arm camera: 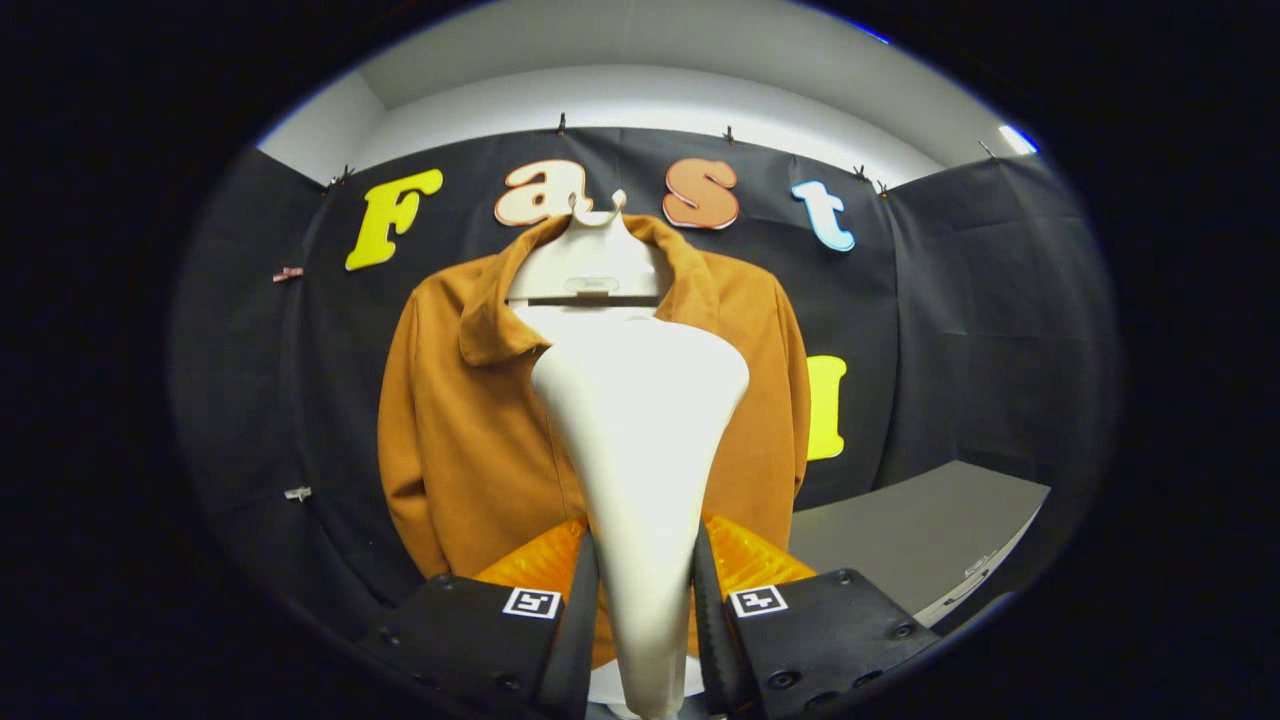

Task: Iron the clothes twice with a garment steamer, once on the left side and once on the right side.

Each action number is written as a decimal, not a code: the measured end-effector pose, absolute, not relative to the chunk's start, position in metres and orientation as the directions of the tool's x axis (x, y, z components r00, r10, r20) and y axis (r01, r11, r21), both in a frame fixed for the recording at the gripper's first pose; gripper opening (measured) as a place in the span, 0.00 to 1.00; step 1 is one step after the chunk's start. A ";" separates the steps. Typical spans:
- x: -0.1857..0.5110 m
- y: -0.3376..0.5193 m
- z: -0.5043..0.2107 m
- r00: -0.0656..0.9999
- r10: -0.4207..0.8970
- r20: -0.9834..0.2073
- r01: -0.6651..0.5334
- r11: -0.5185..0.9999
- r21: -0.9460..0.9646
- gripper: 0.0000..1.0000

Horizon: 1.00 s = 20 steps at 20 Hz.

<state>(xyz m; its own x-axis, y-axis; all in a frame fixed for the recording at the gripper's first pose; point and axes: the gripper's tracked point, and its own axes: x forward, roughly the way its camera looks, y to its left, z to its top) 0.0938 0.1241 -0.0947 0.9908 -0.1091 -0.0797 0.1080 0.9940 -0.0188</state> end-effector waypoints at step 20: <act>0.108 0.120 -0.079 0.997 -0.077 0.026 0.077 0.997 -0.014 0.47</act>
